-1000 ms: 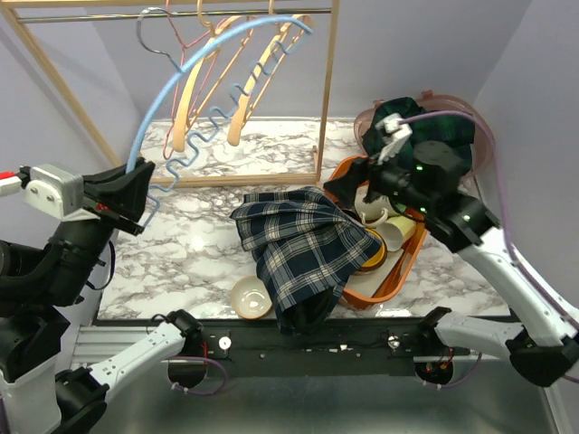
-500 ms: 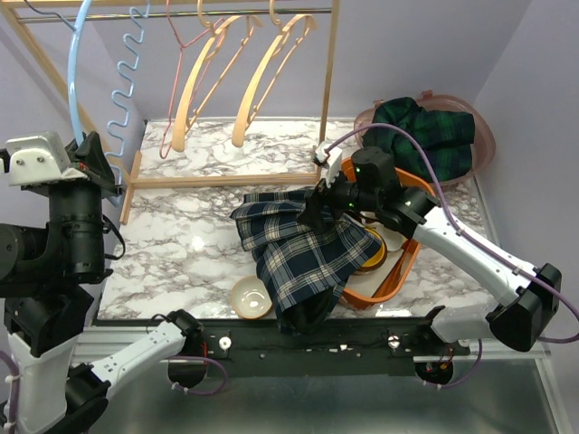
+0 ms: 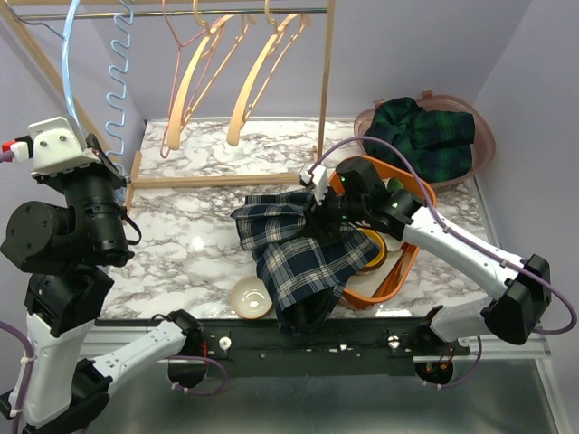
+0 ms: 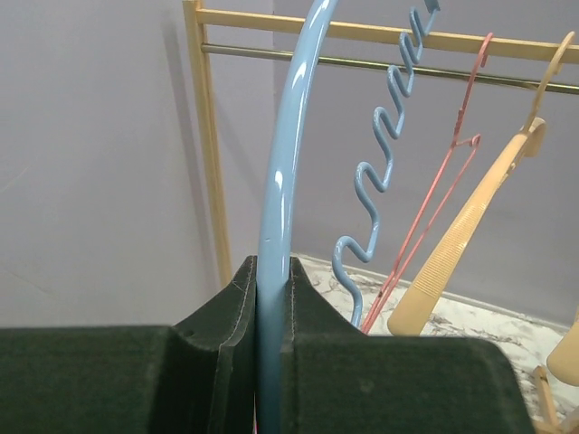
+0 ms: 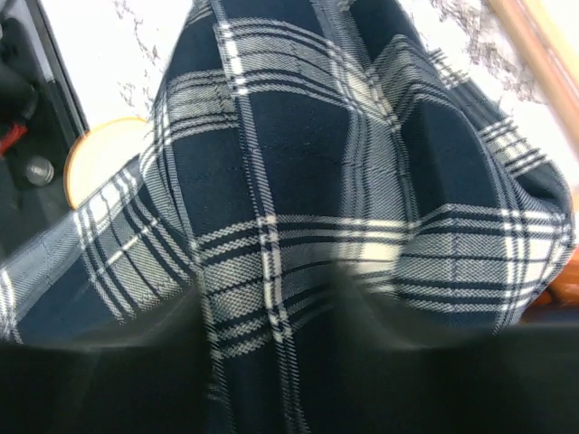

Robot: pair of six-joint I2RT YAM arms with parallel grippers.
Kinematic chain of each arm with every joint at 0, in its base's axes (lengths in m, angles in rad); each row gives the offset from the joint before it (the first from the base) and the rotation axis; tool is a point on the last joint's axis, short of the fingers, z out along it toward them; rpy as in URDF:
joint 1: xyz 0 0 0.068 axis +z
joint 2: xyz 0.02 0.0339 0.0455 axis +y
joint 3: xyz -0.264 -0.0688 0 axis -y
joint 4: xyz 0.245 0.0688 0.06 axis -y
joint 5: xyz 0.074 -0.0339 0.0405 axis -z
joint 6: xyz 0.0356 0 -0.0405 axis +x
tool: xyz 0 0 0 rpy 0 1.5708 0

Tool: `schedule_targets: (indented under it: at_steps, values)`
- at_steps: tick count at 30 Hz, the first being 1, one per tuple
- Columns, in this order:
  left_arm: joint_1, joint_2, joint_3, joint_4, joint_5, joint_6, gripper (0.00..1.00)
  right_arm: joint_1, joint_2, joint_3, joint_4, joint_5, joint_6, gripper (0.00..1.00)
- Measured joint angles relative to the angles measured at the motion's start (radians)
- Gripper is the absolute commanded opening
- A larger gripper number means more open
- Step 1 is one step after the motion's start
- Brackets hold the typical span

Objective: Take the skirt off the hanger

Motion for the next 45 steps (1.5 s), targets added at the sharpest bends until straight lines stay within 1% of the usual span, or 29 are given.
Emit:
schedule_targets:
  at_steps: [1,3,4,7,11,14,19,27,32,36,39,41,45]
  values:
    - [0.000,0.002,0.003,-0.013,-0.004,-0.014,0.00,0.000,0.005,0.001,-0.009,0.013,0.002,0.21]
    - [0.000,0.006,0.010,-0.033,-0.008,-0.037,0.00,0.000,0.007,0.004,-0.021,0.033,0.013,0.13]
    - [0.000,0.006,0.012,-0.042,-0.009,-0.048,0.00,0.000,0.003,0.008,-0.029,0.043,0.015,0.01]
    - [0.000,0.003,0.013,-0.063,0.006,-0.067,0.00,0.003,-0.020,0.022,-0.039,0.065,0.024,0.01]
    - [0.000,-0.004,0.023,-0.074,0.061,-0.072,0.00,0.004,-0.099,0.047,-0.040,0.087,0.029,0.01]
    - [0.000,0.011,0.084,-0.110,0.108,-0.072,0.00,0.004,-0.166,0.072,-0.035,0.093,0.038,0.01]
    - [0.000,0.031,0.170,-0.169,0.147,-0.071,0.00,0.004,-0.229,0.128,-0.031,0.104,0.066,0.01]
    - [0.000,0.018,0.272,-0.240,0.167,-0.074,0.00,0.004,-0.296,0.286,-0.039,0.117,0.134,0.01]
    - [0.000,0.018,0.358,-0.323,0.160,-0.060,0.00,0.004,-0.343,0.399,-0.030,0.142,0.179,0.01]
    - [0.000,0.006,0.368,-0.362,0.128,-0.040,0.00,0.005,-0.369,0.450,-0.020,0.167,0.183,0.01]
    - [0.000,-0.014,0.359,-0.390,0.130,-0.036,0.00,0.005,-0.368,0.490,-0.018,0.209,0.182,0.01]
    - [0.000,-0.014,0.386,-0.428,0.129,-0.037,0.00,0.005,-0.364,0.503,-0.015,0.243,0.182,0.01]
    - [0.000,-0.025,0.391,-0.476,0.102,-0.045,0.00,0.005,-0.347,0.531,-0.011,0.341,0.179,0.01]
